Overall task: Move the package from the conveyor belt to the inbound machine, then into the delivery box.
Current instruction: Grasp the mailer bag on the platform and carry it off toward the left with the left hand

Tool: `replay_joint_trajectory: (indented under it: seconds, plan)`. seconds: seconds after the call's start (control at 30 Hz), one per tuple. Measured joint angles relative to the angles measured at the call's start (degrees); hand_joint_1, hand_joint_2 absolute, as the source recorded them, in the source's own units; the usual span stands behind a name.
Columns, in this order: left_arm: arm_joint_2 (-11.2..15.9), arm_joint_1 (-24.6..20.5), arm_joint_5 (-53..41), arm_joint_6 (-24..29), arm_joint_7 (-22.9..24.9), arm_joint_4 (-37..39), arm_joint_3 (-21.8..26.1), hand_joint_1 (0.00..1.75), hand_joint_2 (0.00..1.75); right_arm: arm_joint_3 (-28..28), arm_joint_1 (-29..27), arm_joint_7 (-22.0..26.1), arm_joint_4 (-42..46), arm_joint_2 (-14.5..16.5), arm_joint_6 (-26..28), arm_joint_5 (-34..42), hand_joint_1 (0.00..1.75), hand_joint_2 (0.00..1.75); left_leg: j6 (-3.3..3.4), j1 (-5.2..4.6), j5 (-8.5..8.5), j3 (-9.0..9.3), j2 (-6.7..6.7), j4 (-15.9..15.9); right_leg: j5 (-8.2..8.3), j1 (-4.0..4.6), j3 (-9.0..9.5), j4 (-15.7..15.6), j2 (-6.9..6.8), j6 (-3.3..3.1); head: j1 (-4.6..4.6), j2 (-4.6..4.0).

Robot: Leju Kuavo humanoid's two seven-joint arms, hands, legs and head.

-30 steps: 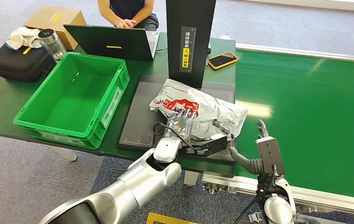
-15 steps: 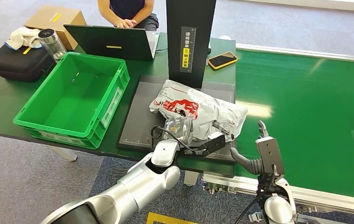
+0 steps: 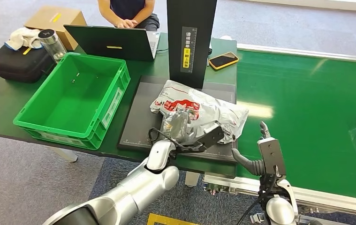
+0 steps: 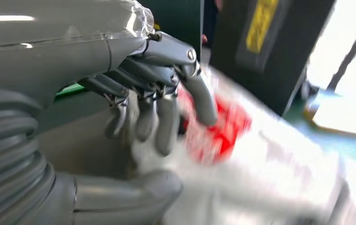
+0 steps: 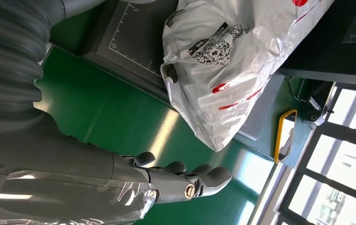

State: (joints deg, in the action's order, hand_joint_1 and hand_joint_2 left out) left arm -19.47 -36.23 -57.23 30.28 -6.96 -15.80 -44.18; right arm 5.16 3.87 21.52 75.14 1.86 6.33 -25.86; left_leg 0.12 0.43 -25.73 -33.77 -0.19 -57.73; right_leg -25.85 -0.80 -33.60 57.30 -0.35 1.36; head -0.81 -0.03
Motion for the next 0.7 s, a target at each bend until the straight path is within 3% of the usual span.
replay_joint_trajectory:
  seconds: [0.07,0.17,0.23,0.3,0.37,0.43,0.53,0.7]
  plan:
    - [-0.02,1.81,-0.15,6.78,-10.44,-4.68,5.9,0.0,1.75,-0.02,0.12,-0.31,-0.16,0.0,0.27,-0.13,0.0,1.75,0.0,0.0,0.0,-0.01,0.03,0.0,0.0,0.0,-0.02,0.01,0.04,0.0,-0.01,0.0]
    - [0.04,4.15,2.36,9.73,-26.43,-15.75,19.14,0.0,1.75,-0.1,1.02,-0.42,-1.15,-0.01,1.28,-0.1,0.0,1.75,-0.02,0.0,-0.01,0.04,0.2,0.02,0.01,0.01,-0.02,0.02,0.21,-0.01,0.01,-0.01]
    - [0.03,5.17,6.25,9.73,-31.14,-22.06,26.18,0.0,1.75,-0.13,1.65,-0.26,-1.96,-0.02,1.97,0.1,0.0,1.75,-0.03,0.02,-0.01,0.07,0.21,0.02,0.0,0.03,-0.01,0.02,0.2,-0.01,0.02,-0.01]
    - [0.0,6.07,8.99,9.66,-32.44,-26.74,30.06,0.0,1.75,-0.16,2.17,-0.06,-2.64,-0.02,2.48,0.37,0.0,1.75,-0.03,0.04,0.0,0.06,0.15,0.02,0.0,0.05,0.0,0.02,0.11,-0.02,0.03,0.0]
    - [-0.04,5.74,10.05,9.48,-31.05,-28.44,31.14,0.0,1.75,-0.26,2.56,0.05,-3.19,-0.07,2.84,0.61,0.0,1.75,-0.02,0.05,0.02,0.05,0.08,0.01,0.0,0.04,0.01,0.02,0.04,-0.01,0.03,0.01]
    - [-0.09,3.47,10.74,8.13,-24.97,-26.05,28.65,0.0,1.75,-0.53,2.74,0.11,-3.52,-0.18,2.81,0.67,0.0,1.75,-0.01,0.04,0.03,0.04,0.0,-0.01,0.0,0.03,0.04,0.01,-0.04,0.0,0.0,0.01]
    - [-0.1,-0.98,12.0,1.13,-13.11,-19.83,18.73,0.0,1.75,-1.53,2.96,0.25,-3.67,-0.34,1.96,0.01,0.0,1.75,0.02,0.0,0.03,0.01,-0.04,-0.04,0.03,-0.02,0.09,0.01,-0.06,0.04,-0.02,0.01]
    - [-0.07,-6.09,11.9,-15.2,-1.26,-12.36,1.95,0.0,1.75,-3.45,2.91,0.22,-3.17,-0.63,0.27,-1.25,0.0,1.75,0.03,-0.1,0.0,0.04,0.15,-0.06,0.07,-0.11,0.03,0.0,0.16,0.1,-0.01,0.01]
